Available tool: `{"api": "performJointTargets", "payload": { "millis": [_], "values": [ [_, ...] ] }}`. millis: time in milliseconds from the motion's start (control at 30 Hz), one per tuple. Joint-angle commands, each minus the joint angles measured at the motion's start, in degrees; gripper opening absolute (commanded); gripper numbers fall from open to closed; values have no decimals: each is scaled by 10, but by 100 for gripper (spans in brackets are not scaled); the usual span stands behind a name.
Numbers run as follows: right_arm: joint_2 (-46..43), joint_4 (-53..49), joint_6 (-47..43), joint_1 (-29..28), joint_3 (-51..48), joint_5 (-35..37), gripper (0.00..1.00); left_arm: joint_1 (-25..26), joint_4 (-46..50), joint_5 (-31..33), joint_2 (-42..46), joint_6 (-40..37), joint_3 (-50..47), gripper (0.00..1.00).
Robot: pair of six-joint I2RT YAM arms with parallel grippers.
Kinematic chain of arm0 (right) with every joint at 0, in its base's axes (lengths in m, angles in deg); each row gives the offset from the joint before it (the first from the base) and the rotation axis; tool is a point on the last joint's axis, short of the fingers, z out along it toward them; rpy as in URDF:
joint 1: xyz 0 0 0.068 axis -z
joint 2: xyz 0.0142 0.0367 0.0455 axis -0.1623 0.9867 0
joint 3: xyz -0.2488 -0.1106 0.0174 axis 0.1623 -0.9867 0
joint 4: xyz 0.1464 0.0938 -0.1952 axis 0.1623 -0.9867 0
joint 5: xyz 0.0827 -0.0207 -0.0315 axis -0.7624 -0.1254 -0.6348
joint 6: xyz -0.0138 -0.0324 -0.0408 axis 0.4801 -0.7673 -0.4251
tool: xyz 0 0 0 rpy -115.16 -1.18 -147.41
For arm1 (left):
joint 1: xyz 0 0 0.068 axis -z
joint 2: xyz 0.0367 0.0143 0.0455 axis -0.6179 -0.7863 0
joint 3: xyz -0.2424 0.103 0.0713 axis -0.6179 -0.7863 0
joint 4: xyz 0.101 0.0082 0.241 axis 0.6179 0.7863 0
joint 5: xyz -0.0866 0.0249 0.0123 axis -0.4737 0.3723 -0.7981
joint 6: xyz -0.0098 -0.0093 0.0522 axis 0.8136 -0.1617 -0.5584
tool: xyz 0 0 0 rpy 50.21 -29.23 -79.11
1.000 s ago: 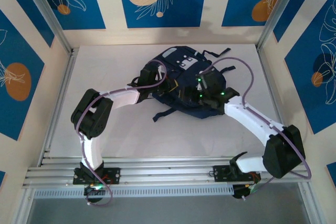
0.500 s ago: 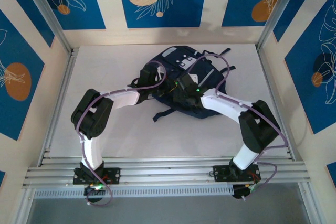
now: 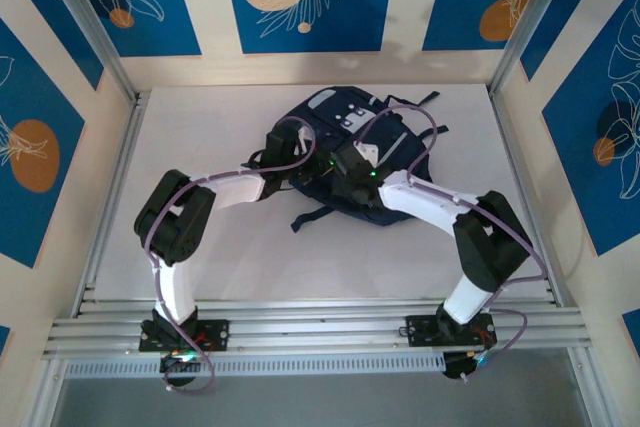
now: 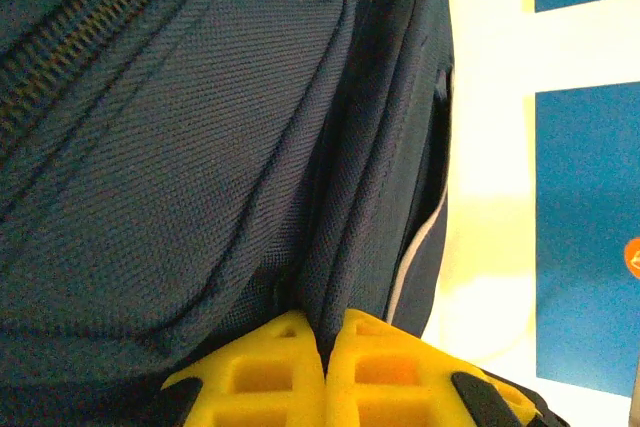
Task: Pack the student bag
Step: Unzip the student bag at the top-center of the table.
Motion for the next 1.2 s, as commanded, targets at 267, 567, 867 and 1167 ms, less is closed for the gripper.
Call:
{"api": "performJointTargets", "payload": {
  "millis": [267,567,867,1167],
  "values": [
    [-99,-70,12,18,-23,-29,83,-22,-24,8,48,-29,18,0],
    [-30,-26,67,-17,18,6,93,-19,-29,6,53,-23,12,0],
    [-31,22,10,-44,25,22,94,-17,-48,-1,49,-7,4,0],
    [78,55,0,-31,55,68,94,-16,-59,-13,62,6,1,0]
  ]
}}
